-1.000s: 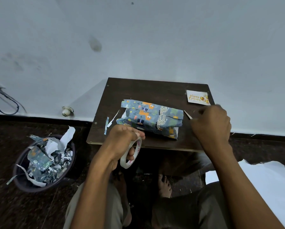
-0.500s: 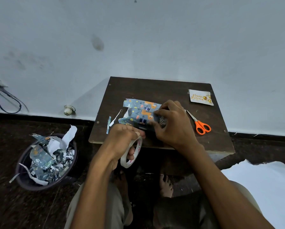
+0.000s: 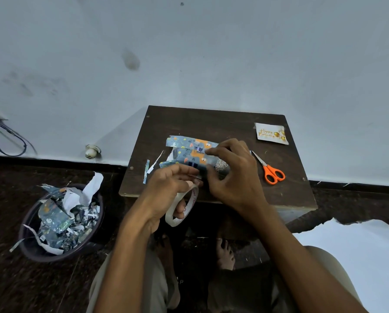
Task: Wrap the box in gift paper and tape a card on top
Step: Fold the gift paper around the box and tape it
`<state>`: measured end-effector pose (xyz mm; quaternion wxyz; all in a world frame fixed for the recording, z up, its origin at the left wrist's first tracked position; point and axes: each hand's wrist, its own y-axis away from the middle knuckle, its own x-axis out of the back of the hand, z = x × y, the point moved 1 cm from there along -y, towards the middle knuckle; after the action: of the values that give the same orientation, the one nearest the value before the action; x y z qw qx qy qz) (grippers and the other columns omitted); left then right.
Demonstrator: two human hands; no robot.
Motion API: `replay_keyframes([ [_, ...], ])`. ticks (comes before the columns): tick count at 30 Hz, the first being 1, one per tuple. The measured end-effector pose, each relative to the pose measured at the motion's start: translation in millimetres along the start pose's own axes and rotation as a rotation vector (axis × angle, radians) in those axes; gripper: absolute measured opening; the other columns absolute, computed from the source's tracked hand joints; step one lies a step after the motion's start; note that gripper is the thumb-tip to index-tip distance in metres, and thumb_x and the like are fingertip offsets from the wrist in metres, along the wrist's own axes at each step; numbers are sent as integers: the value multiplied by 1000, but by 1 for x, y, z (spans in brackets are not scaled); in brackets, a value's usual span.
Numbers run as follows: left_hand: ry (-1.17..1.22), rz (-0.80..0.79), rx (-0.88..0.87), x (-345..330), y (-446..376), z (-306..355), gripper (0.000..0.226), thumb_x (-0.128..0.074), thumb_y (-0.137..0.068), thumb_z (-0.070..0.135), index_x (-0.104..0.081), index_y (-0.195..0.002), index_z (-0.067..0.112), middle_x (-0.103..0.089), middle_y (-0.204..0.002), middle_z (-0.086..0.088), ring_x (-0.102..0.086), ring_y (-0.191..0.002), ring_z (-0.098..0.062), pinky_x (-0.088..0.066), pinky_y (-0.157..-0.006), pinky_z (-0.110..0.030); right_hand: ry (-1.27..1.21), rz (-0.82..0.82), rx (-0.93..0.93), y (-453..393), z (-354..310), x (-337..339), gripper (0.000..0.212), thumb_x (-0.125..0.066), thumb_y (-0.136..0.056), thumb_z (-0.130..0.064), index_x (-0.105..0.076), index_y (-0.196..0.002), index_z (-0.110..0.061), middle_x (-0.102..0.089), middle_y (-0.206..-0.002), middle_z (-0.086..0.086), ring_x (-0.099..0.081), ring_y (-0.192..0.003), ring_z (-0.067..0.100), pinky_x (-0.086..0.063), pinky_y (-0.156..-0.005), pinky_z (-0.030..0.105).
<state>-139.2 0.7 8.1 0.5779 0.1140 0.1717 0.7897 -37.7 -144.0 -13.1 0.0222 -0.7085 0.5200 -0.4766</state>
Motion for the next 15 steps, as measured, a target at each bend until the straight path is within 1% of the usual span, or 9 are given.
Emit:
replay_keyframes([
  [1,5,-10,-12,0,0,0,27,-54,-95,-5,-67,-113,10,-77,-103,-8,-43,-41,-19,-39,-39,-24,-55,23,-21,3,-5,3,21,-76,-80,-10,-77,-101,-8,-66,-95,1,-59,-88,13,-48,-74,23],
  [3,17,-24,-22,0,0,0,28,-54,-94,-7,-62,-115,11,-76,-103,-8,-43,-40,-19,-40,-40,-24,-160,-12,-136,10,-14,6,13,-77,-82,-11,-79,-95,-12,-70,-87,-3,-64,-78,6,-54,-70,23],
  [5,27,-30,-26,-1,0,0,29,-55,-94,-7,-58,-117,11,-76,-104,-8,-44,-39,-19,-41,-41,-25,-218,-131,-307,16,-19,7,6,-78,-86,-18,-80,-91,-16,-74,-83,-8,-68,-75,3,-57,-70,25],
  [7,36,-34,-30,0,-1,-1,30,-56,-94,-8,-55,-119,9,-75,-104,-10,-44,-38,-18,-41,-40,-25,-251,-218,-414,21,-20,5,6,-78,-87,-21,-82,-89,-17,-75,-79,-9,-69,-73,2,-58,-70,26],
  [9,36,-43,-33,-1,-2,-3,31,-56,-94,-9,-54,-120,8,-74,-104,-11,-45,-37,-18,-42,-39,-25,-284,-237,-463,22,-18,6,5,-79,-87,-20,-82,-88,-17,-76,-77,-9,-70,-71,2,-58,-67,22],
  [12,36,-43,-31,-3,-2,-3,30,-58,-94,-8,-54,-119,8,-74,-105,-13,-46,-37,-19,-43,-39,-26,-313,-215,-502,20,-16,9,1,-82,-84,-18,-82,-83,-18,-75,-75,-10,-70,-71,1,-53,-64,13],
  [15,48,-40,-33,-4,-2,-2,29,-60,-93,-8,-57,-118,5,-74,-104,-16,-48,-37,-19,-46,-39,-27,-281,-155,-456,19,-17,9,4,-85,-80,-17,-81,-80,-18,-73,-78,-10,-68,-74,2,-52,-67,13],
])
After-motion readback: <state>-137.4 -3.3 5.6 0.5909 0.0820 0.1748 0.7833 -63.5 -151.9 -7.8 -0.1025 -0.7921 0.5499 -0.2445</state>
